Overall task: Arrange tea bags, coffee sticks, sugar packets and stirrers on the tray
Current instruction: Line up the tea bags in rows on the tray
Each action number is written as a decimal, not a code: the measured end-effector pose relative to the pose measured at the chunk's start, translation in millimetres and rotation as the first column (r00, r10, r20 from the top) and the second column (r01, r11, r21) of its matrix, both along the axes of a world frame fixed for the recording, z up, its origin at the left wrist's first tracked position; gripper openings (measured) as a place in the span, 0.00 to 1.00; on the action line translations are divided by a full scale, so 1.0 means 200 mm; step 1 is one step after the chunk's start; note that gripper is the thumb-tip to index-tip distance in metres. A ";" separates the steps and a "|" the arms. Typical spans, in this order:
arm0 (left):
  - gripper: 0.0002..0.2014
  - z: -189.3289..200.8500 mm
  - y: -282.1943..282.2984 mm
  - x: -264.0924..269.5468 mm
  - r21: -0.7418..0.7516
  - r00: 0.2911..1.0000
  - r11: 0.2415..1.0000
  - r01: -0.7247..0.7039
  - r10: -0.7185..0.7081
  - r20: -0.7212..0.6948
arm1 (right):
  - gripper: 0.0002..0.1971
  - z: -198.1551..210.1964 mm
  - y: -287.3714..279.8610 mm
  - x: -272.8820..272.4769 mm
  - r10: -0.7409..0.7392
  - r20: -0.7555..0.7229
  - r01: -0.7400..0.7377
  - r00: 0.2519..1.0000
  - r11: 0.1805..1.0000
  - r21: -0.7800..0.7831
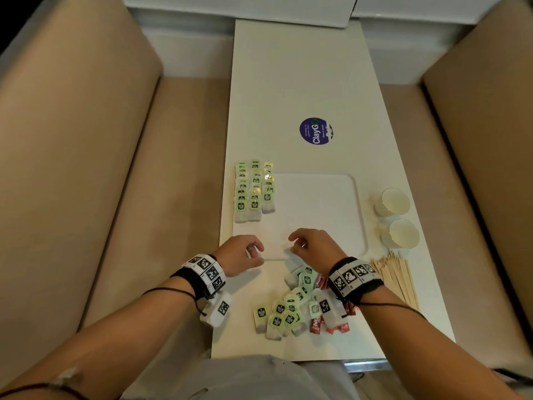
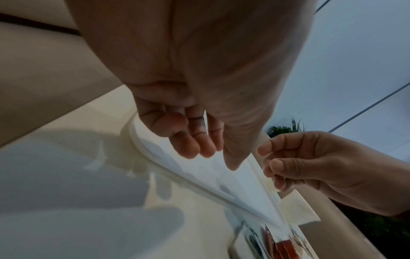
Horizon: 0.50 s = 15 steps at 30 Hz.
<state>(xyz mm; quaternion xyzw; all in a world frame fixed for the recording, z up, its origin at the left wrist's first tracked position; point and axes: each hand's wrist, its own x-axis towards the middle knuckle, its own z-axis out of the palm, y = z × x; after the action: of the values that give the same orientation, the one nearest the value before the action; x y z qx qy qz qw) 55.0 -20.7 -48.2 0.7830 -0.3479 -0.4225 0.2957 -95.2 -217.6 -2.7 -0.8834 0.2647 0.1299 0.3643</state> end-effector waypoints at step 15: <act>0.26 0.03 -0.22 -0.34 0.222 0.948 0.948 0.228 -0.268 0.170 | 0.16 -0.08 -0.11 -0.33 0.205 -0.252 -0.226 0.946 0.973 -0.056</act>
<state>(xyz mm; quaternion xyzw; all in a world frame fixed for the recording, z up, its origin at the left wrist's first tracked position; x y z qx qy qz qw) -13.6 -65.5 -41.6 0.7965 -0.4274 -0.4092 0.1240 -162.0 -239.5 -18.2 -0.8987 0.2147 0.2657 0.2750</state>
